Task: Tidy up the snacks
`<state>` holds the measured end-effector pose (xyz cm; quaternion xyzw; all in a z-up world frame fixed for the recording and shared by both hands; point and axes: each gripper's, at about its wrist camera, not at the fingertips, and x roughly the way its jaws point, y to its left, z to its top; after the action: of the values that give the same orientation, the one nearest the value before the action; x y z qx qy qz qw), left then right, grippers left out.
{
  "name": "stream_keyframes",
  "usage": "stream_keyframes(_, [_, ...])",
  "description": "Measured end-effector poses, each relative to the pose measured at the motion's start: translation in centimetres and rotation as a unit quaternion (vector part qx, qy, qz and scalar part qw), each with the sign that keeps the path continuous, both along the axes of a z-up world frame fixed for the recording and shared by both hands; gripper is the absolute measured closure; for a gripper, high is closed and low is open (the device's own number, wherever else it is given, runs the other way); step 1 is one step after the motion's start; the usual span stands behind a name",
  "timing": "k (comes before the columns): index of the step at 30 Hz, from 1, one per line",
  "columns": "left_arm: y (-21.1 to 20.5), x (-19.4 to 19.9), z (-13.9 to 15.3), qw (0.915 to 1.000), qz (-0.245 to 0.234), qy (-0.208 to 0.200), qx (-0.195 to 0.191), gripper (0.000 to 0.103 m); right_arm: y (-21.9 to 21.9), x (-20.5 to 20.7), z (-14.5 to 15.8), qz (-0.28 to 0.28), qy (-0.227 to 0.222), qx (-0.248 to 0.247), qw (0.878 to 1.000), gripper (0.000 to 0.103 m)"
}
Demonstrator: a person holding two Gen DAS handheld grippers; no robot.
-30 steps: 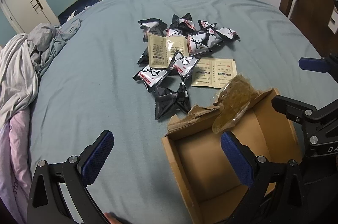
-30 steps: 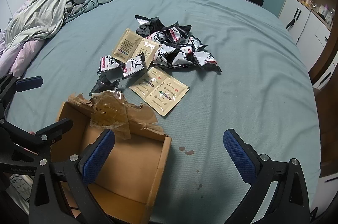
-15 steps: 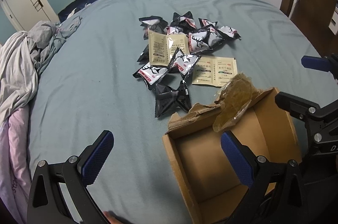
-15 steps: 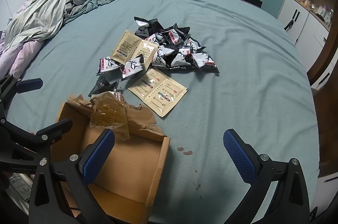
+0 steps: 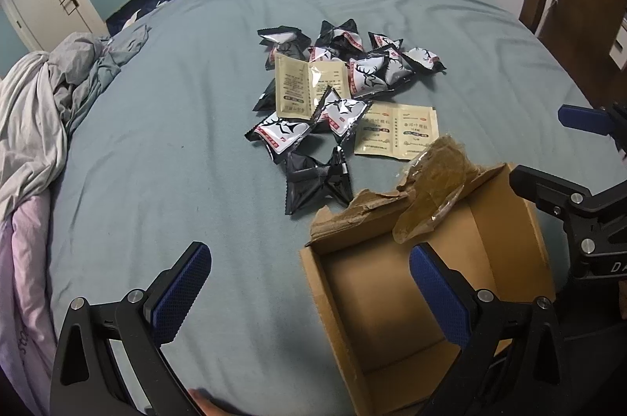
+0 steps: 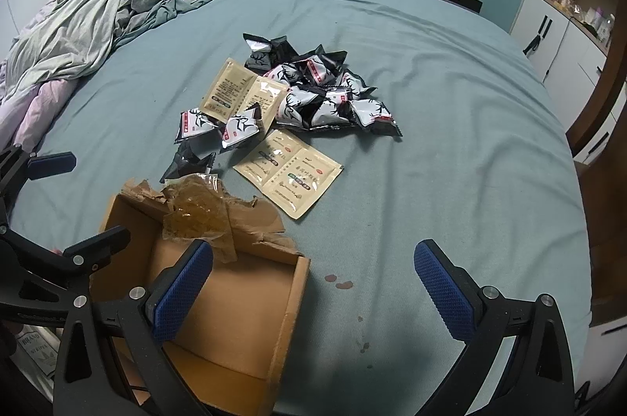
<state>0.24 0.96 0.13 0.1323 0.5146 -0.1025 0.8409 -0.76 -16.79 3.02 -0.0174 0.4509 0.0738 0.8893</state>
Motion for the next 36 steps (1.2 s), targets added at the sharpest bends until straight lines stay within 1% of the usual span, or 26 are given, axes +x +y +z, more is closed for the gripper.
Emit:
stream_keyframes(8, [0.2, 0.2, 0.1, 0.9999, 0.004, 0.007, -0.013, 0.0, 0.2, 0.2, -0.2, 0.007, 0.003, 0.0, 1.0, 0.0])
stream_keyframes(17, [0.1, 0.2, 0.2, 0.9998, 0.001, 0.01, -0.019, 0.0, -0.1, 0.5, -0.4, 0.005, 0.005, 0.012, 1.0, 0.0])
stream_keyframes(23, [0.3, 0.7, -0.1, 0.9998, 0.008, 0.011, -0.014, 0.0, -1.0, 1.6, -1.2, -0.008, 0.032, 0.033, 0.999, 0.0])
stream_keyframes(28, [0.9, 1.4, -0.1, 0.9996, 0.028, 0.001, -0.005, 0.0, -1.5, 1.3, -0.6, -0.01, 0.024, 0.043, 0.999, 0.0])
stream_keyframes(31, [1.6, 2.5, 0.2, 0.9988, 0.041, 0.001, -0.027, 0.0, -1.5, 1.1, -0.5, -0.01, 0.018, 0.044, 0.999, 0.0])
stream_keyframes(33, [2.5, 4.1, 0.3, 0.996, 0.064, 0.011, -0.062, 0.0, -1.6, 1.2, -0.7, -0.01, 0.021, 0.046, 0.999, 0.0])
stream_keyframes(34, [2.9, 5.2, 0.0, 0.994, 0.081, 0.017, -0.072, 0.0, -1.6, 1.2, -0.8, -0.01, 0.022, 0.047, 0.999, 0.0])
stream_keyframes(36, [3.3, 6.9, -0.8, 0.992, 0.108, 0.022, -0.063, 0.0, -1.8, 1.2, -0.9, -0.01, 0.025, 0.052, 0.998, 0.0])
